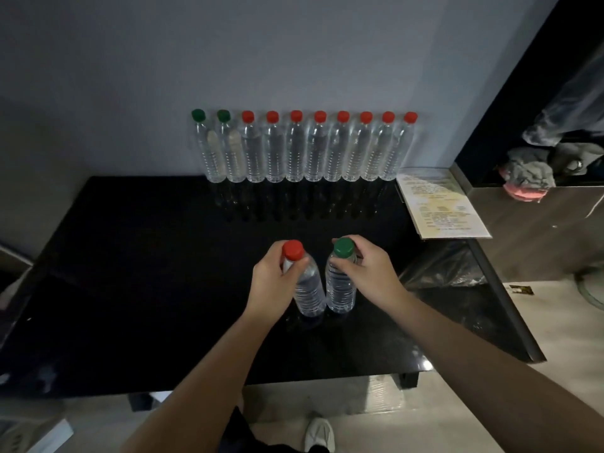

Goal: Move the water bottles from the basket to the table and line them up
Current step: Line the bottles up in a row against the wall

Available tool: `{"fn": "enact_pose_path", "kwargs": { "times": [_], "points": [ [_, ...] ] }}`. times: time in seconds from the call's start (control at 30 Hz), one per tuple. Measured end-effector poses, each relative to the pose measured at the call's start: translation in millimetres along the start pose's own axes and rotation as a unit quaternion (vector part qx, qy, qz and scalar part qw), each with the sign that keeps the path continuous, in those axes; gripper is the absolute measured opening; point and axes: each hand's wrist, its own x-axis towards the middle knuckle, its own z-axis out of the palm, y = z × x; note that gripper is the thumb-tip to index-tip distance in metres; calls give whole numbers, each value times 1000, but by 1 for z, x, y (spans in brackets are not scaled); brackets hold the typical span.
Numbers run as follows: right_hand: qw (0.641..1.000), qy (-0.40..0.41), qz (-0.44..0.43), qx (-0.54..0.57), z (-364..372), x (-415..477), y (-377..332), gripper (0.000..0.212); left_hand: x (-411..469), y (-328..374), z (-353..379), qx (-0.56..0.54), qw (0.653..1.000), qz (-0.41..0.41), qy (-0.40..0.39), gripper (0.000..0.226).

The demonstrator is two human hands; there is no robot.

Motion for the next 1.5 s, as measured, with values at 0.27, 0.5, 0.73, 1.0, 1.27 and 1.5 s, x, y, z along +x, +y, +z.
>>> {"fn": "enact_pose_path", "kwargs": {
  "times": [0.27,0.5,0.73,1.0,1.27,1.5],
  "points": [
    [999,-22,-13,33,116,58,-59,23,48,-35,-129,32,998,-14,50,19],
    [999,-27,-30,37,219,106,-98,25,90,-81,-226,71,996,-26,39,24],
    [998,-10,-57,8,270,122,-112,28,112,-114,-268,91,996,-17,16,24],
    [999,-28,-38,11,272,119,-102,34,112,-138,-275,61,998,17,28,30],
    [990,-87,110,25,289,110,-74,65,102,-190,-259,23,995,-95,-7,74],
    [980,-42,190,50,317,107,-48,61,109,-223,-242,45,985,-165,-18,71]
  ]
}}
